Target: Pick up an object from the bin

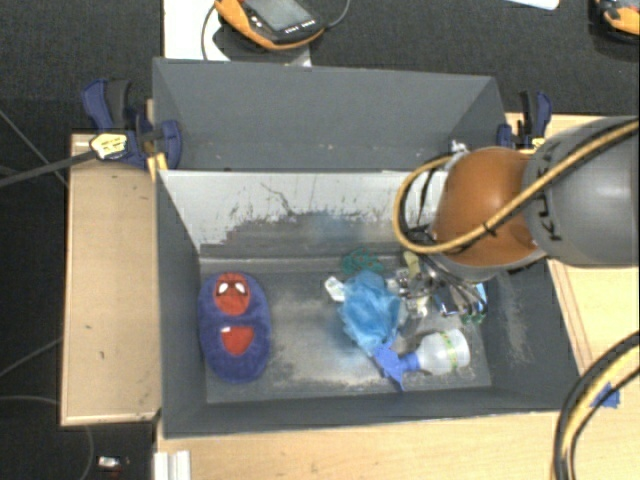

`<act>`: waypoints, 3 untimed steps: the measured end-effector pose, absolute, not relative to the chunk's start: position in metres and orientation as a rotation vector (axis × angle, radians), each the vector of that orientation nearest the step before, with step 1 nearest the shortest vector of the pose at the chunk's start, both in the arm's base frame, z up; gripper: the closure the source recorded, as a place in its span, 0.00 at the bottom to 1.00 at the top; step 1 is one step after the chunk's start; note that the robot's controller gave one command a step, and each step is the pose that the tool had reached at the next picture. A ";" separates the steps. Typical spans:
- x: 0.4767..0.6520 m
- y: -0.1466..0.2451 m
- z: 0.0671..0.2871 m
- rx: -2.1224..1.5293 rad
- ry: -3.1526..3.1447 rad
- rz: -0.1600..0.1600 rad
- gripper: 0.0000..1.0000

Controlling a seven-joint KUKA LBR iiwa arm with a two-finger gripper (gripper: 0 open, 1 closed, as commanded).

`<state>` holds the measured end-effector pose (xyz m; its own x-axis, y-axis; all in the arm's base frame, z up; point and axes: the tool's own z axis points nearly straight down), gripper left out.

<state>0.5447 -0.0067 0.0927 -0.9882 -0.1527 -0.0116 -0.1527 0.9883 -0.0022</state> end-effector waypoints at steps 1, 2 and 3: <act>0.541 -0.002 0.084 -0.618 3.064 -0.006 1.00; 0.545 0.008 0.104 -0.578 3.072 -0.004 1.00; 0.548 0.013 0.102 -1.154 2.901 -0.009 1.00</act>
Offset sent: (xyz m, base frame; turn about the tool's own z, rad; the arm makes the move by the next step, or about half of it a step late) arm 0.0077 0.0317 0.0516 -0.7906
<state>0.5484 0.0127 0.1022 -0.7265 -0.6870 -0.0155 -0.6869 0.7267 -0.0125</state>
